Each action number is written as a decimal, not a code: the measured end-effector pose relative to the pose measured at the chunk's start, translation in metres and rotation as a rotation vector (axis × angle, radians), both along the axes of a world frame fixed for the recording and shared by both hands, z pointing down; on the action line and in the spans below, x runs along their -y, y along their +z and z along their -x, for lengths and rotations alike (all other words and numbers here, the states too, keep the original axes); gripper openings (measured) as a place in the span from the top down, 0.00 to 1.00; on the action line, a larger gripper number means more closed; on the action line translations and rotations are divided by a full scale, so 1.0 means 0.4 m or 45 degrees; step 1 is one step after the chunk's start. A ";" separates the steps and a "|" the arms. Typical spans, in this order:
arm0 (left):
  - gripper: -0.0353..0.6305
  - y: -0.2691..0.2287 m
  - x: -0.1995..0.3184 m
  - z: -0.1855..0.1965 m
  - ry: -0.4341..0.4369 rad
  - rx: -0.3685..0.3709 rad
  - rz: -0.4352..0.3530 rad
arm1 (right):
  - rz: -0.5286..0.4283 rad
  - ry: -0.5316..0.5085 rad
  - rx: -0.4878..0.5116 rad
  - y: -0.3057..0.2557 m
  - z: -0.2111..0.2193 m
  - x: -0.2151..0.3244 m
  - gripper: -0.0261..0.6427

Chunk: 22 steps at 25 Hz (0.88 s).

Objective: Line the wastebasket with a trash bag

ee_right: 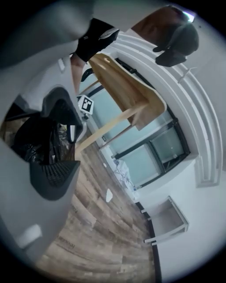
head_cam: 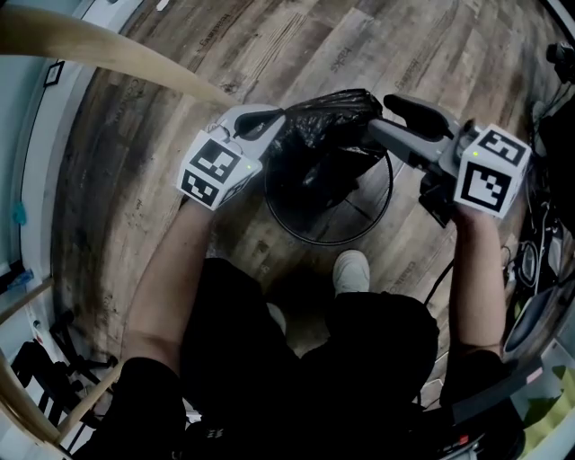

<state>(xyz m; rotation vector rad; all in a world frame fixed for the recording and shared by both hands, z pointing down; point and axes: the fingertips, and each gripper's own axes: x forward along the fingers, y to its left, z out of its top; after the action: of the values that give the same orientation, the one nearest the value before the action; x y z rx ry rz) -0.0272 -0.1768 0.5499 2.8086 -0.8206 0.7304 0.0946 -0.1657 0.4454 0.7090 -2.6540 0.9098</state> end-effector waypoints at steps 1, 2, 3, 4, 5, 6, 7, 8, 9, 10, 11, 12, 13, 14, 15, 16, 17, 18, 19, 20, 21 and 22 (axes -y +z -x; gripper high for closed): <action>0.94 -0.004 0.000 0.000 -0.001 0.005 -0.012 | 0.010 -0.031 -0.078 0.022 0.012 -0.008 0.60; 0.94 -0.007 0.002 0.002 -0.007 0.008 -0.022 | 0.021 -0.051 -0.164 0.053 0.013 -0.015 0.60; 0.94 -0.010 0.003 0.005 -0.017 0.010 -0.030 | 0.032 -0.057 -0.251 0.089 0.001 -0.020 0.60; 0.94 -0.014 0.005 0.009 -0.031 0.009 -0.036 | 0.044 -0.049 -0.322 0.124 -0.018 -0.024 0.60; 0.94 -0.018 0.007 0.016 -0.043 0.008 -0.042 | 0.061 -0.034 -0.367 0.153 -0.037 -0.028 0.60; 0.94 -0.024 0.009 0.022 -0.051 0.007 -0.049 | 0.086 -0.023 -0.381 0.175 -0.052 -0.034 0.60; 0.94 -0.029 0.010 0.028 -0.055 0.005 -0.053 | 0.112 -0.025 -0.378 0.193 -0.059 -0.042 0.60; 0.94 -0.034 0.009 0.032 -0.054 0.003 -0.056 | 0.132 -0.037 -0.377 0.209 -0.061 -0.050 0.60; 0.94 -0.040 0.007 0.033 -0.053 -0.001 -0.060 | 0.134 -0.051 -0.394 0.226 -0.064 -0.056 0.60; 0.94 -0.044 0.005 0.035 -0.054 -0.007 -0.064 | 0.116 -0.051 -0.427 0.241 -0.072 -0.056 0.60; 0.94 -0.048 0.003 0.037 -0.057 -0.013 -0.067 | 0.081 -0.030 -0.465 0.254 -0.085 -0.047 0.67; 0.94 -0.049 0.001 0.041 -0.062 -0.017 -0.066 | 0.043 0.009 -0.494 0.261 -0.102 -0.033 0.81; 0.94 -0.048 0.000 0.046 -0.067 -0.019 -0.059 | 0.013 0.052 -0.505 0.266 -0.117 -0.016 0.90; 0.94 -0.043 -0.001 0.052 -0.072 -0.019 -0.049 | -0.004 0.085 -0.503 0.271 -0.129 -0.002 0.93; 0.94 -0.034 -0.001 0.056 -0.076 -0.018 -0.034 | -0.010 0.105 -0.499 0.278 -0.137 0.009 0.94; 0.94 -0.022 0.000 0.059 -0.081 -0.019 -0.012 | -0.007 0.114 -0.495 0.290 -0.142 0.020 0.94; 0.94 -0.009 0.003 0.062 -0.090 -0.026 0.020 | 0.004 0.117 -0.489 0.307 -0.145 0.029 0.94; 0.94 0.006 0.007 0.066 -0.104 -0.038 0.058 | 0.022 0.115 -0.482 0.328 -0.146 0.038 0.94; 0.94 0.021 0.010 0.069 -0.120 -0.054 0.099 | 0.046 0.111 -0.475 0.352 -0.147 0.045 0.94; 0.94 0.036 0.012 0.074 -0.136 -0.068 0.137 | 0.075 0.103 -0.470 0.379 -0.148 0.049 0.94; 0.94 0.050 0.010 0.079 -0.146 -0.074 0.168 | 0.109 0.094 -0.465 0.408 -0.149 0.049 0.94; 0.94 0.066 0.005 0.082 -0.146 -0.068 0.190 | 0.147 0.083 -0.460 0.438 -0.150 0.043 0.94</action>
<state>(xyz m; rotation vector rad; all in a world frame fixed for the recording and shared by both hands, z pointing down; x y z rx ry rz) -0.0601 -0.1787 0.5762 2.6132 -0.8716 0.6669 0.1548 -0.1830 0.6208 0.8467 -2.2572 0.8512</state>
